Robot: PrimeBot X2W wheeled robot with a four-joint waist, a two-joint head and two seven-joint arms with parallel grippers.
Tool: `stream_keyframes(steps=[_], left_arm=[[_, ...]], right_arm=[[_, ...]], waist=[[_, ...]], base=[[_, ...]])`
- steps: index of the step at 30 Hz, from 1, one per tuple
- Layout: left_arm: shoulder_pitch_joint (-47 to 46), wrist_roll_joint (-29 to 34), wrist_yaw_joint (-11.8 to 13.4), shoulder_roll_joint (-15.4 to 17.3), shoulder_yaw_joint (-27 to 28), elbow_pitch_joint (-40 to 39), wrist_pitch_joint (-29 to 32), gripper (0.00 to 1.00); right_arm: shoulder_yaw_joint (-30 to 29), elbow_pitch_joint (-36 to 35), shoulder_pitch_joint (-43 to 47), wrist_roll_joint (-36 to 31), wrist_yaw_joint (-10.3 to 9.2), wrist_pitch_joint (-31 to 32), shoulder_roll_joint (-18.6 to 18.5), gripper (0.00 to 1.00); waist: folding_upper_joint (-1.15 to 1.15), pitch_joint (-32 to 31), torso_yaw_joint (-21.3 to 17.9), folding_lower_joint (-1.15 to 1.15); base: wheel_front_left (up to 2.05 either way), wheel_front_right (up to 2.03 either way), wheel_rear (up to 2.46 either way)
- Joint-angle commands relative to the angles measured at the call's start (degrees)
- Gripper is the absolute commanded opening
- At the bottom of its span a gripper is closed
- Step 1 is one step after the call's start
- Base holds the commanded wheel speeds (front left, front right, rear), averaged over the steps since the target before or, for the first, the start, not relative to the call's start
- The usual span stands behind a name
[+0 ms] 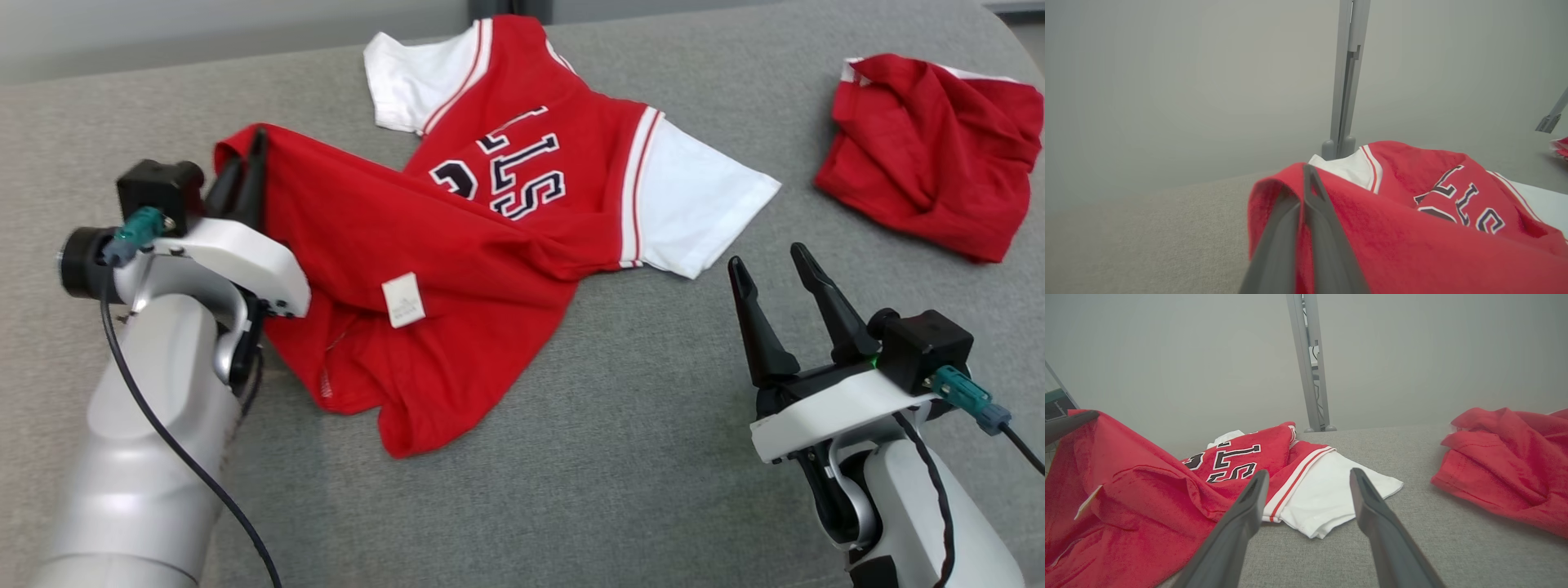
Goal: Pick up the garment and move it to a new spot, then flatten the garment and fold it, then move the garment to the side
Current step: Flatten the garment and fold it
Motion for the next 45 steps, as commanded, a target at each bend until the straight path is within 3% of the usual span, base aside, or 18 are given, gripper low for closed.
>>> stream_keyframes(steps=[1, 9, 10, 12, 16, 20, 32, 45], left_arm=[[-2.5, 0.6, 0.7, 1.1, 0.3, 3.1, 0.1, 0.0], [-8.2, 0.0, 3.8, 2.9, 2.1, 13.0, -1.0, 0.0], [-8.4, -0.1, 3.8, 2.8, 2.1, 13.9, -1.1, 0.07], [-8.6, 0.0, 3.6, 2.5, 1.9, 16.1, -1.2, 1.0], [-9.4, 0.3, 2.9, 2.1, 1.3, 18.8, -1.2, 1.0], [-8.6, 0.1, 3.3, 1.9, 1.9, 16.3, -1.2, 1.0], [1.7, 1.4, 3.0, -0.7, 4.2, -0.9, -1.2, 1.0], [22.5, 1.1, 3.8, -4.1, 5.4, -23.3, -1.2, 1.0]], right_arm=[[0.4, 0.2, -0.8, 0.1, 0.01, -0.5, 0.0, 1.0], [1.8, 0.8, -1.8, 0.7, 0.01, -1.4, 0.8, 1.0], [1.9, 0.8, -1.9, 0.8, 0.01, -1.5, 0.8, 1.0], [2.1, 0.9, -2.0, 1.1, 0.01, -1.6, 1.0, 1.0], [2.1, 1.2, -2.1, 1.1, 0.01, -1.9, 1.0, 1.0], [2.0, 1.4, -2.3, 0.7, 0.01, -2.1, 0.5, 1.0], [0.1, 1.1, 0.3, 0.2, 0.01, -1.2, -0.6, 1.0], [-1.2, -1.5, 3.5, 0.4, 0.01, -0.3, -1.1, 1.0]], waist=[[0.0, 1.5, -1.6, 0.0], [0.0, 4.3, -4.1, 0.0], [0.0, 4.5, -4.1, 0.0], [0.0, 4.8, -4.2, 0.0], [0.0, 4.8, -3.9, 0.0], [0.0, 4.0, -2.8, 0.0], [0.0, -1.8, 2.4, 0.0], [0.0, -5.9, 6.5, 0.0]], base=[[0.0, 0.0, 0.0], [0.0, 0.0, 0.0], [0.0, 0.0, 0.0], [0.0, 0.0, 0.0], [0.0, 0.0, 0.0], [0.0, 0.0, 0.0], [0.0, 0.0, 0.0], [0.0, 0.0, 0.0]])
